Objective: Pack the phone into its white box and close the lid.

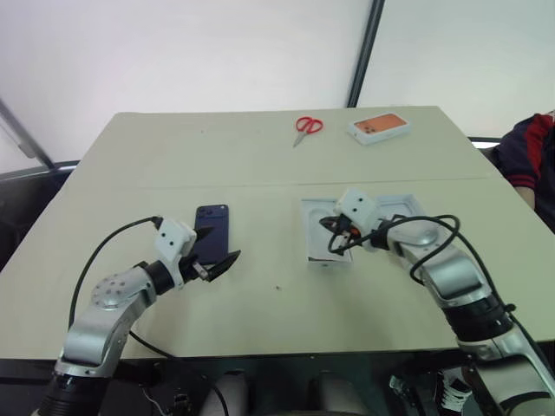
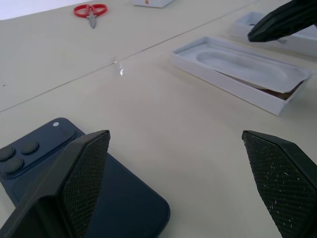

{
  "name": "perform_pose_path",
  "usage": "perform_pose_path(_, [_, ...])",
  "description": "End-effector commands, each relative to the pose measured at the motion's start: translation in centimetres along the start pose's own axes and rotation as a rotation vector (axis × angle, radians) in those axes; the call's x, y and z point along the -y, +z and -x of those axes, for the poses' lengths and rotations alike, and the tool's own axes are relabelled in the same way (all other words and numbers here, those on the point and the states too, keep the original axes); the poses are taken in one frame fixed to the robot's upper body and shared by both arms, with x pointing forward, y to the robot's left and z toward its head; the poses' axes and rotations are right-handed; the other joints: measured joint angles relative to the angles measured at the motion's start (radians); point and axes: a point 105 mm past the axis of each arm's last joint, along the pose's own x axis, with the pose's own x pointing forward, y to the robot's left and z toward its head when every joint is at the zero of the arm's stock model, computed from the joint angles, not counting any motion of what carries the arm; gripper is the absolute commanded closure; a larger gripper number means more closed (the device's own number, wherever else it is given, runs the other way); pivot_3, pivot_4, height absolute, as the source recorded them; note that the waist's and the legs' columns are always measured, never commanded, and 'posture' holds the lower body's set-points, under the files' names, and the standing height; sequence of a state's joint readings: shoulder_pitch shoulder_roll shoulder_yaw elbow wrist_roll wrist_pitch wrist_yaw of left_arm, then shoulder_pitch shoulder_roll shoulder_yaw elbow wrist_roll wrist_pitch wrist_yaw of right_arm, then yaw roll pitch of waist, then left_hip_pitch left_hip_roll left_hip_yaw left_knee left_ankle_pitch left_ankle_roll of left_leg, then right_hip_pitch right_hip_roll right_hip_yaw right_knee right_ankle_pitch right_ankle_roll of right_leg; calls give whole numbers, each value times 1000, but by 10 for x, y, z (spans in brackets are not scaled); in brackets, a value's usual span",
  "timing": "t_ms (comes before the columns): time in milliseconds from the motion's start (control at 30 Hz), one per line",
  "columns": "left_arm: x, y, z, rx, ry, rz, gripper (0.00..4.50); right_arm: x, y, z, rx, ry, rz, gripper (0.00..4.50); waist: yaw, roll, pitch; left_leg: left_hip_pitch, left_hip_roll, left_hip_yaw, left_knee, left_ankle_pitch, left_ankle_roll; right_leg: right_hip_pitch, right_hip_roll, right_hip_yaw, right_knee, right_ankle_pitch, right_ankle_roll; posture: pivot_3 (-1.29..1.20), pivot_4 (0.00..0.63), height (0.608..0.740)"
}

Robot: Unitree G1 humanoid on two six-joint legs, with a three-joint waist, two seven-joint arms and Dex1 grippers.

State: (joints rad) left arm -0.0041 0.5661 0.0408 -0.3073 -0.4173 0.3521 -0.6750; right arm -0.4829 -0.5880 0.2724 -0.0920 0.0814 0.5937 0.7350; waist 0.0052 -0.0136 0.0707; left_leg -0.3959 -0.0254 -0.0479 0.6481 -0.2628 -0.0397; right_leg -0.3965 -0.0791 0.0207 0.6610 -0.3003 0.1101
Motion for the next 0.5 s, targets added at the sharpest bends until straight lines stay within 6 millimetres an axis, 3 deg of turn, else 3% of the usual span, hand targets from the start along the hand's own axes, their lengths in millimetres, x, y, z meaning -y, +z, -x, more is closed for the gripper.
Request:
perform_pose_path(33, [2,10,1,31,-18,-57,0,7,3,-6,-28,-16,12,4466,1,0,-1,0,0,0,0,0,0,0,0,0,0,0,0,0,0,740])
perform_pose_path(500, [17,11,0,28,-94,-68,0,26,-27,-21,-217,-114,46,4466,-12,0,-10,2,0,0,-1,0,0,1,0,0,0,0,0,0,0,740])
